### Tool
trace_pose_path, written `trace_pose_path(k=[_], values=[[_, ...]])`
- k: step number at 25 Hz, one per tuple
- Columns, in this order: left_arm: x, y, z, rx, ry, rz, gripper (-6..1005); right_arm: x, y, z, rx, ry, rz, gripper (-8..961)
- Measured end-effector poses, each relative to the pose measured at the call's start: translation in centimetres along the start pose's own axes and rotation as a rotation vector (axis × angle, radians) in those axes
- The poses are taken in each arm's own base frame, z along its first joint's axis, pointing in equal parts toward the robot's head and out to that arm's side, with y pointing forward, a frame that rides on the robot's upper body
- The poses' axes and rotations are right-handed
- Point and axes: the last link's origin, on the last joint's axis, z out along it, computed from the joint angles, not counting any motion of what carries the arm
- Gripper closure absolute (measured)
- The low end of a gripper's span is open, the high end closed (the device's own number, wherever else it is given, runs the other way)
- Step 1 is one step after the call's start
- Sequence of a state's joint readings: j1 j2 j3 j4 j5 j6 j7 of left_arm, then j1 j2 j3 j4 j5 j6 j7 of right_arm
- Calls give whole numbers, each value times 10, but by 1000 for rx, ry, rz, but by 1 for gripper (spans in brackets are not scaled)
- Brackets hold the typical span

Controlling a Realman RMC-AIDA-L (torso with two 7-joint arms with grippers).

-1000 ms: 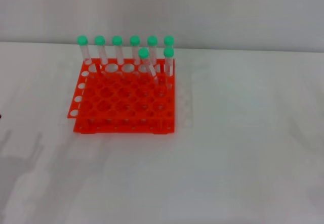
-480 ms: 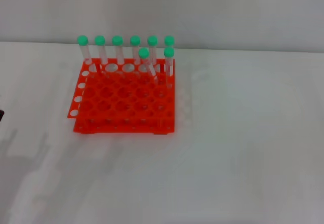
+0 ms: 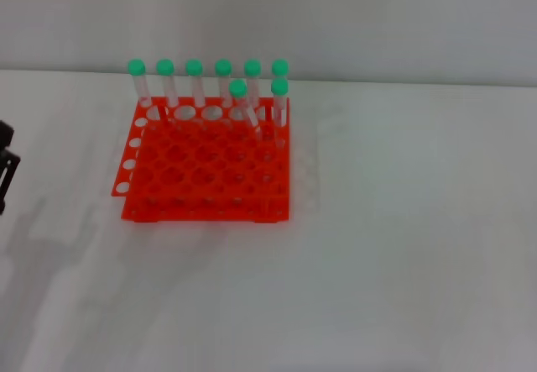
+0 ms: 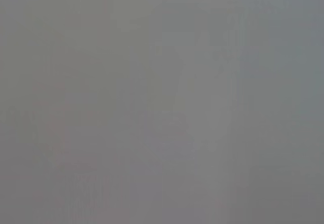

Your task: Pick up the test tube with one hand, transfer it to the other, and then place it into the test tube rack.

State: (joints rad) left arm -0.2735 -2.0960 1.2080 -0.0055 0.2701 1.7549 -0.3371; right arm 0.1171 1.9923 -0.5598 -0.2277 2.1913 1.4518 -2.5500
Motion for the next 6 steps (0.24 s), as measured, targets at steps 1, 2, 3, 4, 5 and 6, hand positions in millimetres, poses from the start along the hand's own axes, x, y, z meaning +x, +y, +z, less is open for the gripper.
trace_pose_path(k=[1, 2, 3, 4, 5, 6], values=[[0, 0, 3, -3, 1, -1, 226, 0, 1, 0, 0, -1, 2, 93], [0, 1, 7, -7, 6, -1, 226, 0, 1, 1, -1, -3, 4, 93], [0, 1, 12, -11, 13, -4, 226, 0, 2, 2, -3, -5, 6, 93], [0, 2, 16, -16, 19, -7, 226, 0, 4, 5, -5, -8, 6, 93], [0, 2, 19, -18, 22, -10, 226, 0, 5, 7, -9, -11, 5, 93], [0, 3, 21, -19, 22, -12, 226, 0, 7, 11, -14, -14, 4, 93]])
